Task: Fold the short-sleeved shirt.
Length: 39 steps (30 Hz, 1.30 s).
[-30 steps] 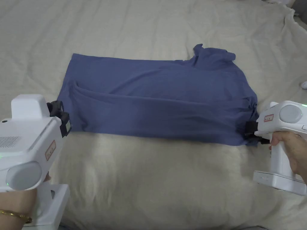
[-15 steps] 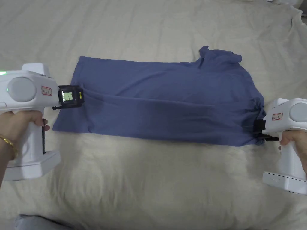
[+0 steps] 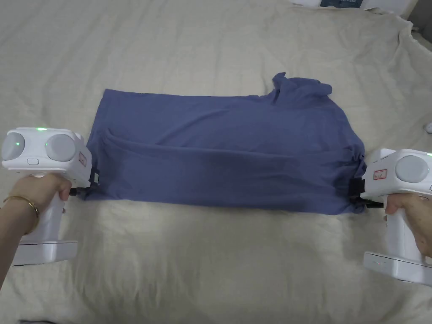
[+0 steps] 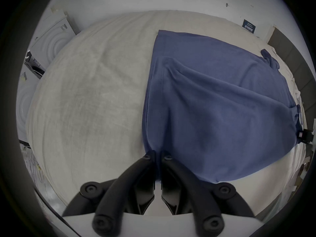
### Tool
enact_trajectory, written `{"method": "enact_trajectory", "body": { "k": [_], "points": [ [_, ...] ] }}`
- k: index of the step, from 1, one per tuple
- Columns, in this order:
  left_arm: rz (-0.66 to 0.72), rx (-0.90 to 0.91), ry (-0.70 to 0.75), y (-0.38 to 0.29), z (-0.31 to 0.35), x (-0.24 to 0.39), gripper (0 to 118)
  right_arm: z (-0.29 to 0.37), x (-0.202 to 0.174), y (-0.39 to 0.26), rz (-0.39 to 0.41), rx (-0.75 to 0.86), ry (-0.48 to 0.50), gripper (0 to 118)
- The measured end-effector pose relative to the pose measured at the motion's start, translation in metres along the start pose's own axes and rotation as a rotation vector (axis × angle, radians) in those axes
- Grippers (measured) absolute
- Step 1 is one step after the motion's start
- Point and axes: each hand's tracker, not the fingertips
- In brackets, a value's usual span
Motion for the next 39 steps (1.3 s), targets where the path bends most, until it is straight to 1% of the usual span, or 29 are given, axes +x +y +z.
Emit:
{"method": "enact_trajectory", "body": {
  "k": [3,6,11,14,17,19,21,22,24,26,29,31,32,33,34,35,36,37,38,39],
  "points": [
    [-0.003,-0.005,-0.014,0.004,0.008,-0.009,0,0.003,0.001,0.0,0.002,-0.001,0.003,8],
    [0.01,0.048,-0.028,0.004,0.032,-0.021,0,0.017,0.007,0.001,0.001,0.01,0.025,8],
    [0.063,0.134,-0.11,-0.002,0.081,-0.046,0,0.062,0.024,-0.001,-0.056,0.047,0.096,8],
    [0.006,0.167,-0.113,-0.022,0.109,-0.056,0,0.093,0.033,-0.017,-0.061,0.062,0.122,8],
    [0.018,0.174,-0.124,-0.056,0.123,-0.07,0,0.125,0.038,-0.05,-0.061,0.082,0.161,8],
    [0.02,0.167,-0.126,-0.081,0.124,-0.076,0,0.134,0.04,-0.075,-0.067,0.085,0.175,8],
    [0.014,0.147,-0.124,-0.108,0.117,-0.077,0,0.133,0.042,-0.099,-0.059,0.08,0.165,8],
    [-0.007,0.103,-0.128,-0.121,0.111,-0.077,0,0.131,0.041,-0.112,-0.046,0.07,0.134,8],
    [0.014,0.093,-0.119,-0.143,0.098,-0.078,0,0.121,0.039,-0.135,-0.032,0.023,0.105,8],
    [0.04,0.071,-0.094,-0.159,0.085,-0.076,0,0.106,0.038,-0.152,-0.043,-0.011,0.105,8],
    [0.041,0.089,-0.078,-0.174,0.074,-0.071,0,0.091,0.034,-0.17,-0.029,-0.01,0.072,8],
    [0.022,0.097,-0.045,-0.177,0.072,-0.067,15,0.085,0.035,-0.174,-0.03,-0.012,0.077,8],
    [0.008,0.101,-0.03,-0.177,0.072,-0.067,20,0.085,0.036,-0.174,-0.033,-0.012,0.075,9],
    [0.008,0.103,0.009,-0.176,0.073,-0.07,32,0.087,0.037,-0.173,-0.038,-0.008,0.07,10],
    [0.014,0.106,0.012,-0.175,0.076,-0.074,57,0.091,0.04,-0.17,-0.042,-0.003,0.06,17],
    [0.035,0.121,0.001,-0.172,0.082,-0.082,80,0.097,0.044,-0.166,-0.043,0.004,0.053,35],
    [0.075,0.152,-0.009,-0.167,0.09,-0.089,102,0.104,0.046,-0.162,-0.041,0.016,0.046,70],
    [0.105,0.184,-0.01,-0.161,0.1,-0.096,110,0.115,0.049,-0.156,-0.037,0.057,0.047,94],
    [0.123,0.217,-0.003,-0.154,0.11,-0.098,112,0.127,0.051,-0.148,-0.036,0.106,0.047,107],
    [0.133,0.245,0.005,-0.146,0.118,-0.101,112,0.139,0.052,-0.139,-0.034,0.146,0.044,111]
  ]
}}
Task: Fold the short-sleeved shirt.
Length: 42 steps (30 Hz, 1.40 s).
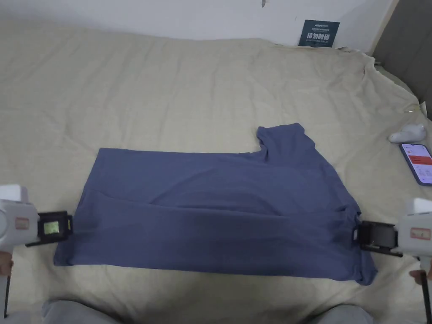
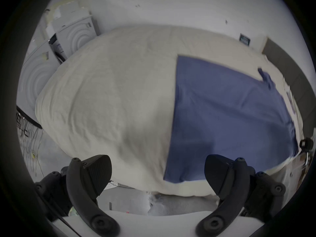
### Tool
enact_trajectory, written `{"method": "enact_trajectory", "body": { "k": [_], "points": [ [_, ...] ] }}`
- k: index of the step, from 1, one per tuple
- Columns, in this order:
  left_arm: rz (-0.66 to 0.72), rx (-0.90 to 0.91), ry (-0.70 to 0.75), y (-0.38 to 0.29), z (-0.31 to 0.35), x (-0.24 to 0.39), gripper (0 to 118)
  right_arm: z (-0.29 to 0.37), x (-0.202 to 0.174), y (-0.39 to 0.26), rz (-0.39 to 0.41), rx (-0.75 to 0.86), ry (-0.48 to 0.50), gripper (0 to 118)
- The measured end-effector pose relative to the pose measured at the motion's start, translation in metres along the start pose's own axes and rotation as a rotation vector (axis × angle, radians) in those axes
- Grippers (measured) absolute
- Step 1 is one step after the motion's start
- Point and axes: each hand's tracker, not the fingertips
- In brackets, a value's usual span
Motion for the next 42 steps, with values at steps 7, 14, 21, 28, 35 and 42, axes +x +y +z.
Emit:
{"method": "enact_trajectory", "body": {
  "k": [7,14,21,28,35,42],
  "points": [
    [0.0,0.351,-0.053,0.053,0.054,0.027,111,0.074,-0.023,0.046,-0.017,0.462,0.01,111],
    [-0.046,0.713,-0.093,0.039,0.088,0.075,52,0.106,-0.068,0.028,0.005,0.781,0.061,90],
    [-0.092,0.795,-0.138,0.023,0.088,0.097,0,0.107,-0.097,0.016,0.041,0.856,0.064,2],
    [-0.069,0.751,-0.151,0.021,0.07,0.101,0,0.089,-0.102,0.027,0.061,0.789,0.08,0],
    [-0.055,0.71,-0.145,0.028,0.051,0.102,0,0.033,-0.096,0.087,0.051,0.594,0.102,0],
    [-0.047,0.679,-0.131,0.044,0.028,0.107,0,-0.069,-0.087,0.179,0.038,0.262,0.039,85]
  ]
}}
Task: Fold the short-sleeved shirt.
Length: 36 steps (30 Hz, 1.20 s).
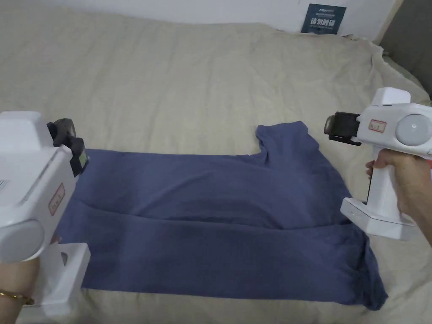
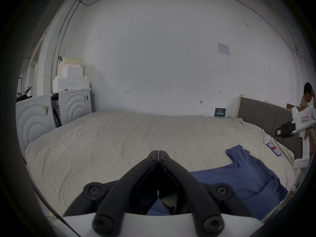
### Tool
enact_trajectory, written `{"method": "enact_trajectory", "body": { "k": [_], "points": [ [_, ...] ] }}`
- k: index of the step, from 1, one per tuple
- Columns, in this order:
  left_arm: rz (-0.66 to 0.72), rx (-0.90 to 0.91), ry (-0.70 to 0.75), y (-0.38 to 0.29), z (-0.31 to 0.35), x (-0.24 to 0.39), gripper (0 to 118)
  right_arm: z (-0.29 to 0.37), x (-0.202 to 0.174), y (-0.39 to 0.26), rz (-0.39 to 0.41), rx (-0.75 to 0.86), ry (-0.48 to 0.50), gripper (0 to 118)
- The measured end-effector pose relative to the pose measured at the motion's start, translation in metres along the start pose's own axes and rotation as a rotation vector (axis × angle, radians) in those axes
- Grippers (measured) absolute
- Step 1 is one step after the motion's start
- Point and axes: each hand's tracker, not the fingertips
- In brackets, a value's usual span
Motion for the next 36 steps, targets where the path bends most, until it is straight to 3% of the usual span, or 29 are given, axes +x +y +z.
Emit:
{"method": "enact_trajectory", "body": {
  "k": [1,2,8,15,17,20,23,25,26,27,28,30,31,33,36],
  "points": [
    [0.003,-0.005,0.001,0.0,-0.004,0.001,0,-0.017,0.001,0.005,0.02,-0.049,-0.012,99],
    [0.007,-0.014,0.006,-0.001,-0.01,0.002,0,-0.034,0.001,0.01,0.036,-0.099,-0.028,103],
    [0.019,-0.072,0.019,-0.007,-0.046,0.004,0,-0.12,0.011,0.012,0.036,-0.389,-0.132,103],
    [0.011,-0.129,0.017,-0.016,-0.085,0.008,0,-0.173,0.007,-0.005,0.047,-0.465,-0.149,99],
    [0.012,-0.134,0.017,-0.017,-0.089,0.01,0,-0.177,0.01,-0.007,0.0,-0.44,-0.181,86],
    [0.009,-0.15,0.021,-0.018,-0.097,0.013,0,-0.177,0.015,-0.008,-0.099,-0.432,-0.139,42],
    [0.038,-0.166,0.02,-0.016,-0.103,0.012,0,-0.175,0.014,-0.006,-0.08,-0.424,-0.151,1],
    [0.094,-0.224,-0.023,-0.008,-0.112,0.007,0,-0.171,0.013,-0.004,-0.059,-0.42,-0.139,1],
    [0.123,-0.26,-0.04,-0.002,-0.121,0.002,5,-0.168,0.012,-0.003,-0.038,-0.409,-0.135,1],
    [0.14,-0.292,-0.062,0.003,-0.129,-0.001,19,-0.164,0.013,-0.002,-0.035,-0.399,-0.133,1],
    [0.148,-0.301,-0.07,0.009,-0.137,-0.007,36,-0.159,0.012,-0.001,-0.032,-0.387,-0.127,1],
    [0.105,-0.348,-0.061,0.019,-0.16,-0.02,81,-0.151,0.011,0.002,-0.021,-0.365,-0.119,1],
    [0.072,-0.385,-0.058,0.025,-0.171,-0.024,93,-0.147,0.011,0.003,-0.014,-0.355,-0.116,1],
    [0.078,-0.434,-0.078,0.029,-0.201,-0.042,103,-0.142,0.014,0.005,-0.007,-0.339,-0.109,1],
    [0.005,-0.598,-0.042,0.024,-0.241,-0.056,103,-0.137,0.017,0.005,-0.018,-0.326,-0.098,1]
  ]
}}
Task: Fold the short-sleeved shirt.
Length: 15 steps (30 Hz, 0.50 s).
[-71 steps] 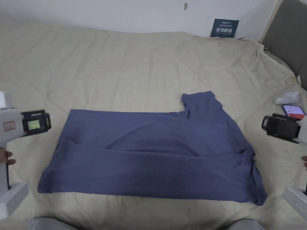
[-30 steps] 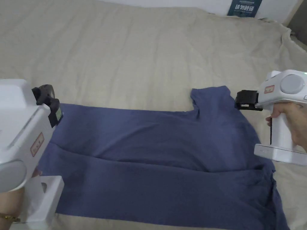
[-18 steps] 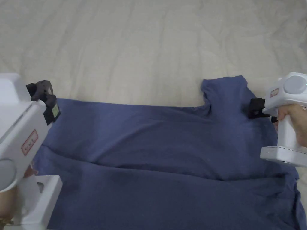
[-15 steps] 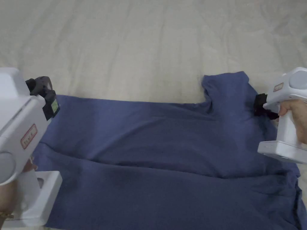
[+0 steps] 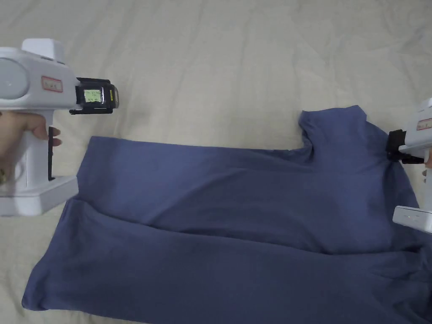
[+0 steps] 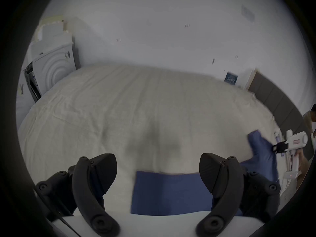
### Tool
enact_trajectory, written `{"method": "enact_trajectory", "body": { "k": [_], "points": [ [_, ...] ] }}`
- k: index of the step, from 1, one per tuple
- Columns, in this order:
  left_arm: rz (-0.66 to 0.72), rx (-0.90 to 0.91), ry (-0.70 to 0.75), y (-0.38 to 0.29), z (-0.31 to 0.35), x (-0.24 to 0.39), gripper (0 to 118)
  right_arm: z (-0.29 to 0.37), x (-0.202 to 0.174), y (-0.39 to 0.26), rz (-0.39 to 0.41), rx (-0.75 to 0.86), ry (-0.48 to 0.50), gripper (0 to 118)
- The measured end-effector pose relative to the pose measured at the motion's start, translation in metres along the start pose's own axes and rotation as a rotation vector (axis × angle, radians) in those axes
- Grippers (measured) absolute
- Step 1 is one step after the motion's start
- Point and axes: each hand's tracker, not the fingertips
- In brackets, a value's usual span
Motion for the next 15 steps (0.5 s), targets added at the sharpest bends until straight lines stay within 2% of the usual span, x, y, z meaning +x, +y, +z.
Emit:
{"method": "enact_trajectory", "body": {
  "k": [3,6,10,13,15],
  "points": [
    [-0.062,-0.141,0.092,-0.001,-0.028,0.0,103,0.002,-0.001,-0.001,-0.002,0.004,0.007,1],
    [-0.022,-0.254,0.156,-0.007,-0.052,0.002,103,0.002,-0.002,-0.001,0.014,0.004,0.003,1],
    [-0.011,-0.256,0.155,-0.017,-0.06,0.011,99,0.001,-0.002,0.0,0.035,0.006,0.001,1],
    [-0.006,-0.253,0.139,-0.018,-0.069,0.013,87,0.001,-0.002,0.0,0.044,0.004,0.0,1],
    [0.001,-0.26,0.129,-0.02,-0.072,0.017,70,0.0,-0.002,0.001,0.043,0.002,0.0,1]
  ]
}}
